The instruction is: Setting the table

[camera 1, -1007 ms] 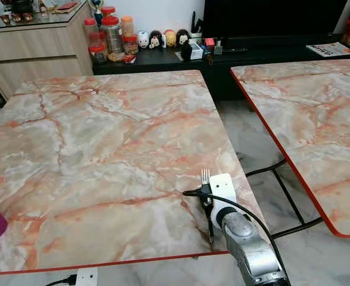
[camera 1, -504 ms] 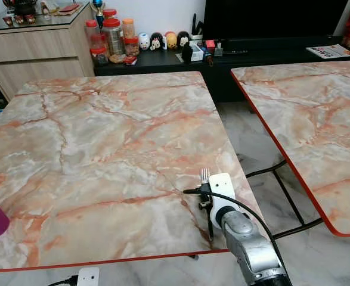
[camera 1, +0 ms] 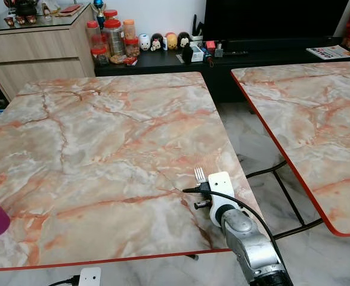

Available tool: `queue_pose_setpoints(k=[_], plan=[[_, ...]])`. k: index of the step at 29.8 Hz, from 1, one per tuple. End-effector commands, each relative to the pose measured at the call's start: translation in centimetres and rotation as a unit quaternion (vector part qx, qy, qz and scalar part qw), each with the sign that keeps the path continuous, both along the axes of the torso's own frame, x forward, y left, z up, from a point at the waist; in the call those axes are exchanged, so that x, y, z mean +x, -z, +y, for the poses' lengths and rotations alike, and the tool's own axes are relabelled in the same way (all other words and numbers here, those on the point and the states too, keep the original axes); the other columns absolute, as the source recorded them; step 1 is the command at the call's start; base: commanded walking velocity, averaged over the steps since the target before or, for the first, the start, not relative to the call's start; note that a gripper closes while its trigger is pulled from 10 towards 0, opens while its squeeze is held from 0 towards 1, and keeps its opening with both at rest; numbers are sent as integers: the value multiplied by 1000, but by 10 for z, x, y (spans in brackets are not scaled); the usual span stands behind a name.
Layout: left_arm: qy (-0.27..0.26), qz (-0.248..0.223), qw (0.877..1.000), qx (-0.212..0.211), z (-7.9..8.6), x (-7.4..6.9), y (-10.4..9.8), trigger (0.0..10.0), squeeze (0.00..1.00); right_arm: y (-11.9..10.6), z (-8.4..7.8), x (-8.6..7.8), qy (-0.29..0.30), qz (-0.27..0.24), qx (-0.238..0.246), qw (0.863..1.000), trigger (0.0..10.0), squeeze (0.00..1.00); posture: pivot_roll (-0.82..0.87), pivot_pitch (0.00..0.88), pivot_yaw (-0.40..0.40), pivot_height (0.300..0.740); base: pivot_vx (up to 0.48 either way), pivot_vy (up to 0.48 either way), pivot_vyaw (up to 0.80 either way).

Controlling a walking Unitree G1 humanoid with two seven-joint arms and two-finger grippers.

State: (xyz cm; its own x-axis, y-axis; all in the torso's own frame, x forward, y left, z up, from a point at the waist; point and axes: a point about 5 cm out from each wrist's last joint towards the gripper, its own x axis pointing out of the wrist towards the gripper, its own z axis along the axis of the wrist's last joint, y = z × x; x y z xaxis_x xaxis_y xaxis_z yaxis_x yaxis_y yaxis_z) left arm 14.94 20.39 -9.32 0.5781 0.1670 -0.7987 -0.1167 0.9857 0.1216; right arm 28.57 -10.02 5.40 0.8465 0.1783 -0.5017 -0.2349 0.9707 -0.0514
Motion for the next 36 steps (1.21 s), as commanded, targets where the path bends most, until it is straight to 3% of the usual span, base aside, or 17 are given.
queue_pose_setpoints(k=[1, 7, 10, 11, 12, 15, 17, 23, 36], plan=[[3, 14, 1000, -5, 0, -4, 2, 10000, 0, -2, -1, 4, 2, -5, 4, 1000, 0, 0, -1, 0, 14, 740, 0, 0, 0], [10, 14, 1000, -6, -2, -2, 2, 10000, 0, -4, 0, 7, 1, -12, 6, 1000, 0, 0, -3, 0, 12, 740, 0, 0, 0], [12, 7, 1000, -6, -3, 1, 1, 10000, 0, -14, 5, 13, -13, -53, 11, 998, 0, 0, -6, 0, 12, 740, 0, 0, 0], [12, 2, 1000, -5, -4, 5, -1, 10000, 0, -35, 12, 21, -27, -125, 24, 992, 10000, 0, -7, 0, 12, 740, 0, 0, 0], [12, 2, 1000, -5, -4, 5, -1, 10000, 0, -35, 12, 21, -27, -125, 24, 992, 10000, 0, -7, 0, 12, 740, 0, 0, 0], [11, 2, 1000, -3, -4, 8, -2, 10000, 0, -68, 22, 31, -37, -217, 61, 974, 10000, 0, -13, 0, 16, 740, 0, 0, 0], [11, 2, 1000, -3, -4, 8, -2, 10000, 0, -68, 22, 31, -37, -217, 61, 974, 10000, 0, -13, 0, 16, 740, 0, 0, 0], [10, -2, 1000, 5, -5, 12, -3, 10000, 0, -96, 39, 47, -71, -286, 69, 953, 10000, 0, -19, 0, 19, 740, 0, -124, 0], [-3, 1, 1000, 10, -1, 10, -3, 10000, 0, -95, 40, 50, -68, -306, 84, 946, 10000, 0, -25, 0, 25, 740, 0, -480, 0]])
